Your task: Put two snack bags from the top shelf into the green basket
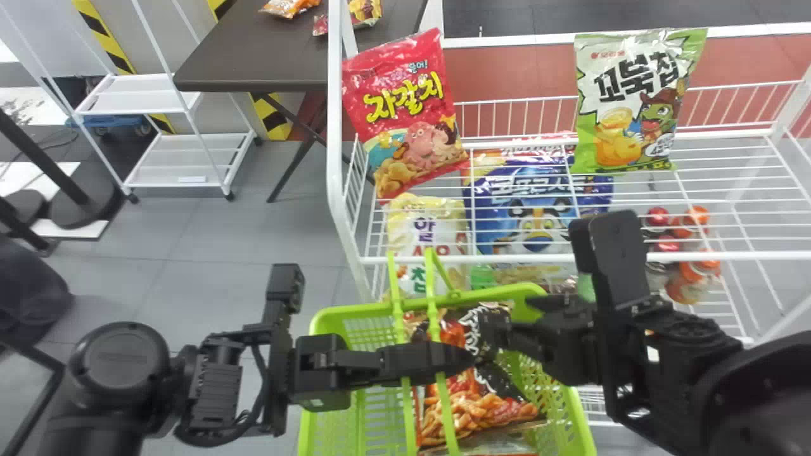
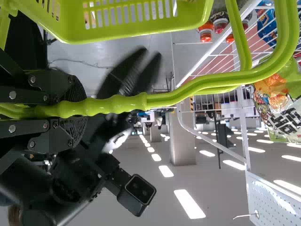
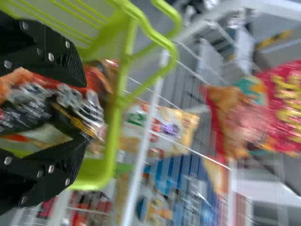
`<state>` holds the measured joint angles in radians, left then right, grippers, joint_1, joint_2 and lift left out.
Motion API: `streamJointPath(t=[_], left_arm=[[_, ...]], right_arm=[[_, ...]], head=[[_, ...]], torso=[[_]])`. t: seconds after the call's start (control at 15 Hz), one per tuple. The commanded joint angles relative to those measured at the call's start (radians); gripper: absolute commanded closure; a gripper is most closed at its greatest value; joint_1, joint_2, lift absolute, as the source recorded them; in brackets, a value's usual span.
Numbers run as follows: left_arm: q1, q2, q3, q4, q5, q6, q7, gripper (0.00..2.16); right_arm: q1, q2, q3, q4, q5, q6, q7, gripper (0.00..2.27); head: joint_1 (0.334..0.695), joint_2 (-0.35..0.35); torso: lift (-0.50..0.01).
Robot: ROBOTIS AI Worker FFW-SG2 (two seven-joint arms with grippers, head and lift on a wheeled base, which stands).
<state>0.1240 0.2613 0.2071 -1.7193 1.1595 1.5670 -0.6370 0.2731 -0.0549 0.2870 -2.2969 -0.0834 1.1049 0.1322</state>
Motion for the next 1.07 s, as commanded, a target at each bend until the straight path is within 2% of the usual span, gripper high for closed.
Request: streamJointPath(t=[0.0, 0.2, 0.47, 0.67, 1.0], left_arm=[[0.013, -0.002, 0.005, 0.003, 0.0, 0.004, -0.006, 2.14], [0.029, -0.01, 0.023, 0.003, 0.0, 0.004, -0.017, 2.14], [0.046, -0.01, 0.032, -0.002, 0.002, 0.004, -0.021, 2.14], [0.06, -0.01, 0.051, -0.009, 0.005, 0.004, -0.023, 2.14], [0.068, -0.01, 0.054, -0.022, 0.012, 0.004, -0.021, 2.14]], right_arm=[[0.086, -0.002, -0.071, -0.001, 0.016, -0.2, 0.0, 0.08], [0.189, 0.0, -0.15, 0.039, 0.016, -0.538, -0.002, 0.09], [0.261, 0.023, -0.196, 0.22, 0.016, -0.964, -0.002, 0.09], [0.296, 0.055, -0.221, 0.306, 0.028, -1.127, 0.0, 0.09], [0.342, 0.056, -0.233, 0.338, 0.031, -1.231, 0.003, 0.09]], head=[[0.695, 0.089], [0.695, 0.016], [0.695, -0.061], [0.695, -0.087], [0.695, -0.113]], torso=[[-0.001], [-0.001], [-0.001], [-0.001], [-0.001]])
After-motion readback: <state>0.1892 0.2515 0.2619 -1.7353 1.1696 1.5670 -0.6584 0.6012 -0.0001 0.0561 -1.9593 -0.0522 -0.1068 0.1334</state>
